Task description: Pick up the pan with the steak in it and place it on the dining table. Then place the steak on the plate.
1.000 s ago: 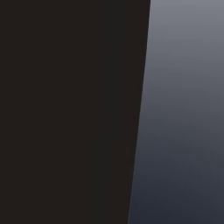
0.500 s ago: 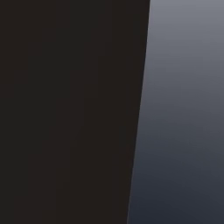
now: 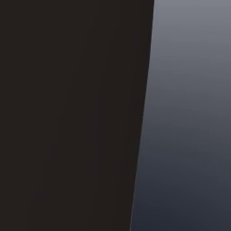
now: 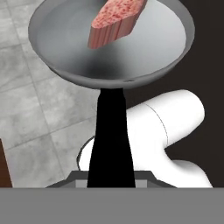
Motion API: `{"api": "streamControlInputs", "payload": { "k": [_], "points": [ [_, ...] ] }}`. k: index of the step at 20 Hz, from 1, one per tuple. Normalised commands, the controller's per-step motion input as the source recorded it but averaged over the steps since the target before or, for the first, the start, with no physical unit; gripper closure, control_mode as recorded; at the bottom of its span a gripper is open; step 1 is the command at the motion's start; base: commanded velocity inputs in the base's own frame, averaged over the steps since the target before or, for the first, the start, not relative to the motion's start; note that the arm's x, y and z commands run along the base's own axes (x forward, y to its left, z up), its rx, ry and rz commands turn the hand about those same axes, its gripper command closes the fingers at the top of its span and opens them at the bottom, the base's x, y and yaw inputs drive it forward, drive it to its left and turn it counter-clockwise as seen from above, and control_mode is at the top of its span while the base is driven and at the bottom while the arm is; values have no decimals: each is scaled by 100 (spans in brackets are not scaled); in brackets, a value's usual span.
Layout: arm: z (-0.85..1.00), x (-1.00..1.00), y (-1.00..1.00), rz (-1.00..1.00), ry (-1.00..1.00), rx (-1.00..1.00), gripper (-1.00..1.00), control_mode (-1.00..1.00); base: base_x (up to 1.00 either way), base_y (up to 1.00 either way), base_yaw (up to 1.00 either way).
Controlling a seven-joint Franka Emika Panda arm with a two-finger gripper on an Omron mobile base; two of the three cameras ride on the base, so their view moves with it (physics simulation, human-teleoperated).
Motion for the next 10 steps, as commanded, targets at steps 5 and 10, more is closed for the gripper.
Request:
{"api": "streamControlInputs", "payload": {
  "k": [5,10],
  "points": [
    [0,0,0,0,0,0,100,100,100,-24,0],
    [0,0,0,0,0,0,100,100,100,-23,0]
  ]
}}
